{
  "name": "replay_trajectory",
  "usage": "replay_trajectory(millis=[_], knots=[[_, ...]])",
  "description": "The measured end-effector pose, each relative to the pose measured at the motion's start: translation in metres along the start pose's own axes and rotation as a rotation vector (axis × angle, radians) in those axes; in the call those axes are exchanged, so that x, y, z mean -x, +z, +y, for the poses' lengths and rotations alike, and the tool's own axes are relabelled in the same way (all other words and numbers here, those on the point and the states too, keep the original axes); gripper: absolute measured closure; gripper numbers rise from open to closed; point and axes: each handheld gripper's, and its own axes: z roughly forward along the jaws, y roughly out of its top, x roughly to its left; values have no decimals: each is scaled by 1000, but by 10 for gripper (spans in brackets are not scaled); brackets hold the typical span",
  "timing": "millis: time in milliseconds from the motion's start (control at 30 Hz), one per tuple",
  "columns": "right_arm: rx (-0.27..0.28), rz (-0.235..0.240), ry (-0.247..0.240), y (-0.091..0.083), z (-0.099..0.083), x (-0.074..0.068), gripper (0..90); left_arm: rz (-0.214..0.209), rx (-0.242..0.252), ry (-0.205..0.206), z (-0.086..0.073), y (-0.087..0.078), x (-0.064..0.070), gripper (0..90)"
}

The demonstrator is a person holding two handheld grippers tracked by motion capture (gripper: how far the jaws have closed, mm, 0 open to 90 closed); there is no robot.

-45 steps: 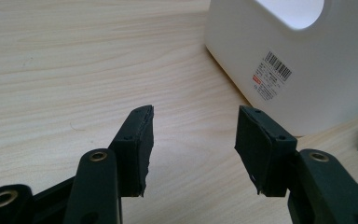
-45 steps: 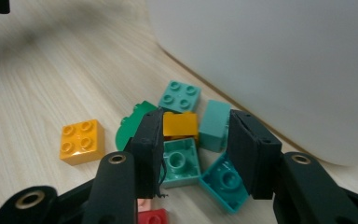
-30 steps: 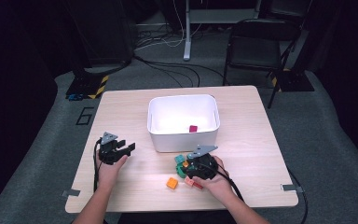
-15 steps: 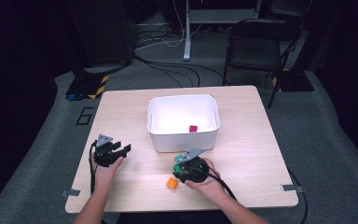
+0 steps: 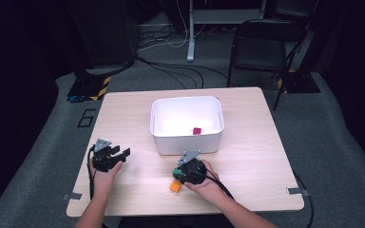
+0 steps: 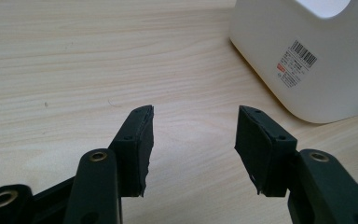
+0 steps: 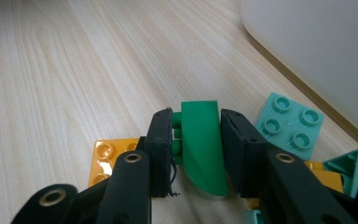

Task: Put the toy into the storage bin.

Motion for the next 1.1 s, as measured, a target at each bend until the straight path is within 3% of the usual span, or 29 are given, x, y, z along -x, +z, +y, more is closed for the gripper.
replay_trajectory(millis=[600,1100], knots=[[19,26,14,-11,4,1,667,1,1,-3,0,1,-1,464],[52,66,18,-44,32,1,667,-4,8,-10,1,3,-2,464]])
